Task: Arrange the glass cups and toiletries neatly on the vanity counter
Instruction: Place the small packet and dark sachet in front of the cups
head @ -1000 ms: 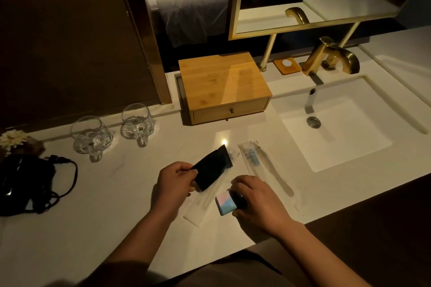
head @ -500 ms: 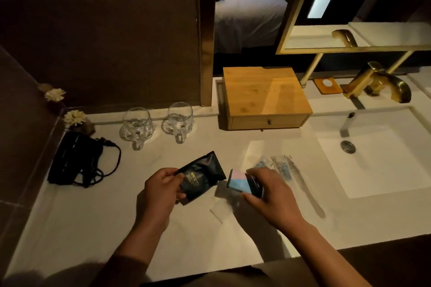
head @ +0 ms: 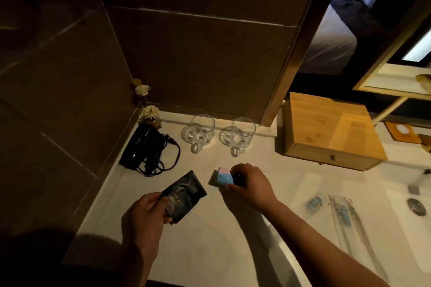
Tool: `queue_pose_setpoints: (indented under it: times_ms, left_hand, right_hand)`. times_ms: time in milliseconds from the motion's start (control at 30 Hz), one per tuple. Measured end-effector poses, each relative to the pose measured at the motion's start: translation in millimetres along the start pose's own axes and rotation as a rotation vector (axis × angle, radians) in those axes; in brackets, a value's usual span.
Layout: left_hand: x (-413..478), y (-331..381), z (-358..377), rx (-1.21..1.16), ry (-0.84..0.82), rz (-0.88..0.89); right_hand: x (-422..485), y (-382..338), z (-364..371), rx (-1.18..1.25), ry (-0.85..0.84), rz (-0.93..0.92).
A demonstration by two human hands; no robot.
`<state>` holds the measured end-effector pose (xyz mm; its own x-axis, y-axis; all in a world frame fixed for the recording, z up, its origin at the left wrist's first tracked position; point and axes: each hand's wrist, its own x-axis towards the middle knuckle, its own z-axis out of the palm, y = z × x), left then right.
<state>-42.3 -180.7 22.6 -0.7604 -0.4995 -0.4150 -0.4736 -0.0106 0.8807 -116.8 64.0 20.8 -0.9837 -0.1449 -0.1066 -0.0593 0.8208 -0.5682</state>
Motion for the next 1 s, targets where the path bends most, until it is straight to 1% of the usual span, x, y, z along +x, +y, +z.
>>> queue_pose_setpoints:
  times_ms: [200,267,300,333,400,433,467,533,567,600,633,667,700,733,767,800,867,933,1000]
  left_hand:
    - [-1.1,4.1,-10.8,-0.133,0.066,-0.023]
    - [-8.0,10.9,-7.3,-0.159,0.039,-0.034]
    - [-10.8,14.4,-3.0,-0.156,0.015,-0.037]
    - [-13.9,18.0,3.3,-0.147,-0.016,-0.044]
    - [-20.2,25.4,21.1,-0.101,-0.087,-0.050]
    - [-22.9,28.8,31.5,-0.061,-0.130,-0.038]
    - [-25.7,32.5,42.1,-0.018,-0.177,-0.022]
    - [-28.0,38.0,63.0,0.091,-0.288,0.047]
    - [-26.7,39.0,71.8,0.183,-0.324,0.119]
    - [-24.4,43.1,76.9,0.295,-0.320,0.209]
    - [-18.3,44.4,80.1,0.436,-0.287,0.340]
    - [-8.1,42.0,82.9,0.579,-0.255,0.518]
    - [4.8,36.0,87.1,0.711,-0.267,0.678]
    - [17.7,30.2,92.0,0.833,-0.315,0.792]
    - [28.5,26.9,97.0,0.913,-0.382,0.828]
    - [37.3,24.9,102.3,0.956,-0.448,0.825]
    - [46.8,25.0,110.5,1.030,-0.506,0.819]
    - [50.6,22.6,112.1,1.112,-0.473,0.847]
    - [49.0,16.2,105.9,1.157,-0.387,0.835]
  right_hand:
    - [22.5,-10.6,17.5,0.005,0.016,-0.087]
    - [14.0,-8.2,16.4,0.050,0.088,-0.068]
    - [5.5,-9.4,13.7,0.122,0.127,-0.037]
    - [-4.7,-13.6,9.4,0.238,0.127,0.005]
    - [-23.5,-20.8,3.2,0.558,0.024,0.116]
    - [-30.8,-21.4,1.4,0.678,-0.017,0.160]
    - [-35.4,-17.5,1.3,0.703,-0.004,0.185]
    - [-39.1,-4.1,-3.1,0.706,0.106,0.266]
    - [-38.4,3.9,-7.3,0.727,0.158,0.323]
    - [-35.9,13.4,-12.1,0.739,0.195,0.378]
    - [-33.1,22.2,-18.8,0.741,0.220,0.425]
    - [-30.1,31.2,-25.2,0.718,0.232,0.457]
    - [-26.8,40.0,-30.0,0.689,0.242,0.480]
    - [-23.9,47.6,-33.2,0.658,0.259,0.500]
    - [-21.3,53.8,-33.8,0.634,0.285,0.523]
    - [-19.6,58.1,-33.1,0.610,0.311,0.550]
    - [-19.7,60.2,-29.9,0.597,0.332,0.605]
    - [-24.4,57.8,-27.5,0.592,0.291,0.637]
    - [-32.4,55.2,-29.9,0.494,0.213,0.627]
